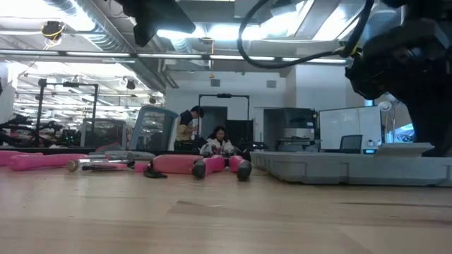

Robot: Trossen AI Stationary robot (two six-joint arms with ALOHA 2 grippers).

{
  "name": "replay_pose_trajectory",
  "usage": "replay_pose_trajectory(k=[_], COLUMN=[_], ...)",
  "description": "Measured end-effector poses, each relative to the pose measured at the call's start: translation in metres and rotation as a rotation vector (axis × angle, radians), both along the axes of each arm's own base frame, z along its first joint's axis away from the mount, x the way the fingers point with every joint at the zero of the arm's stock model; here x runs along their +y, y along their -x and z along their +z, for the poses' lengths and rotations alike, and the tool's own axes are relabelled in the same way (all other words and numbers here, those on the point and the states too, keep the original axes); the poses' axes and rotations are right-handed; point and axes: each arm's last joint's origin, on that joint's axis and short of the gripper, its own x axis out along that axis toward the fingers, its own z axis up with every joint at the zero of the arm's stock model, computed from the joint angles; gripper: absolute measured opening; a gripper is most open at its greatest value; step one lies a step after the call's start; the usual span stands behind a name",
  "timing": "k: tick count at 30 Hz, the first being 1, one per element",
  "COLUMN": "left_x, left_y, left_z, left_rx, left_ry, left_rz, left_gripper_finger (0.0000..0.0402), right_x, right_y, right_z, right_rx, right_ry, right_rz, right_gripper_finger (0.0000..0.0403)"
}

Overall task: Prefit tool cases
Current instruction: Put the black electrical tape into the prefit tool case

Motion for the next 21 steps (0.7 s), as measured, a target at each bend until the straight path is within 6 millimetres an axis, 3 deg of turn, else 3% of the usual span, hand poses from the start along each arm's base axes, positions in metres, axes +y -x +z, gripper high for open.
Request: replay_pose_trajectory(k=[11,21], left_x=[-0.0001,-0.0001], left_y=[0.0001,0.0003], left_z=[-0.0001,-0.0004], left_rx=[-0.001,0.003], left_ry=[0.010,0.008], left_rz=[0.004,0.003], left_gripper_finger=[0.0000,0.0000], right_x=[0.0000,0.0021], right_y=[0.0036,0.0040], right_z=[-0.0006,-0.0001], right_rx=[0.048,0.073], right_ry=[-0.026,-0.096], right_rz=[0.030,0.052], right_gripper_finger=[0.0124,0.0138])
